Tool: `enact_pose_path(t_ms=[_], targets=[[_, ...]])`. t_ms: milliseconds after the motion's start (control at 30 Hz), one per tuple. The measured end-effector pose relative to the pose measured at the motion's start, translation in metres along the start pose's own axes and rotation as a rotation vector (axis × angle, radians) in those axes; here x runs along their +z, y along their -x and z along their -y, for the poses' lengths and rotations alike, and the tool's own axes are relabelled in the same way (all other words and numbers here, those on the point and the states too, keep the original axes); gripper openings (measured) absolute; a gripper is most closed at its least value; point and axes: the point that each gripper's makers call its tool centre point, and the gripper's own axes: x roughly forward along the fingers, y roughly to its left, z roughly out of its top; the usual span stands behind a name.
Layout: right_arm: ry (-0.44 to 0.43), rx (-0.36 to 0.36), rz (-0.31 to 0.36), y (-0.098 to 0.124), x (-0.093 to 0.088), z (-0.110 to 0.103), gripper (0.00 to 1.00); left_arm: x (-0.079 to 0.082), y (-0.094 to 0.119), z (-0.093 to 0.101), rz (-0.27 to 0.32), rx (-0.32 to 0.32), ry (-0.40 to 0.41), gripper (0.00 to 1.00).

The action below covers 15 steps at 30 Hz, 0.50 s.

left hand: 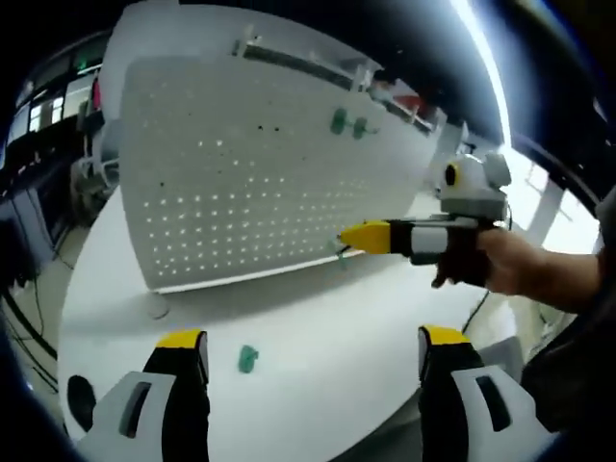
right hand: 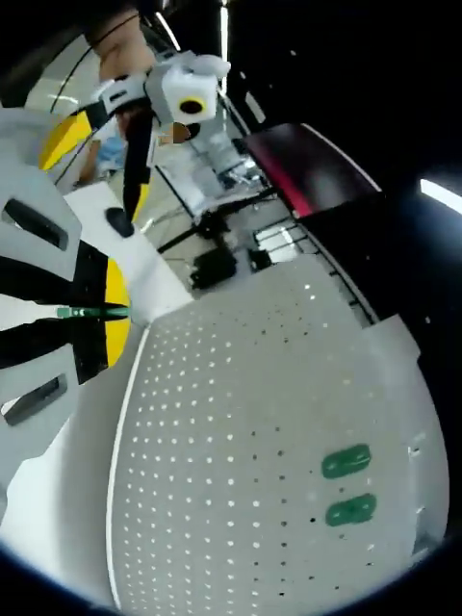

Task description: Insert the hook assembly into the mounting plate slot until the hook locks in place.

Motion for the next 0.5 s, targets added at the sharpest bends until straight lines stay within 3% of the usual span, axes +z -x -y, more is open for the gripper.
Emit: enact_pose_path(t_ms=[267,333,400,500], targets=[[-0.073,0.033,0.129,0.016,0.009,-0.039,0.00,0.009,-0.002,0.014,0.028,-0.056,0.043,0.74],[-0.083,0.041,0.145,0.018,0.008,-0.045,0.00,0.010,-0.002,0.022,0.034,-0.102,0.052,0.61],[-0.095,0.060,0.121,0.017,0.002,-0.051,0.00,0.009,-0.001,0.027,0.028,-0.125,0.057,0.41],[-0.071,0.053,0.138,0.019,0.001,-0.055,0.00,0.012,-0.001,0.030,0.043,-0.133,0.067,0.37]])
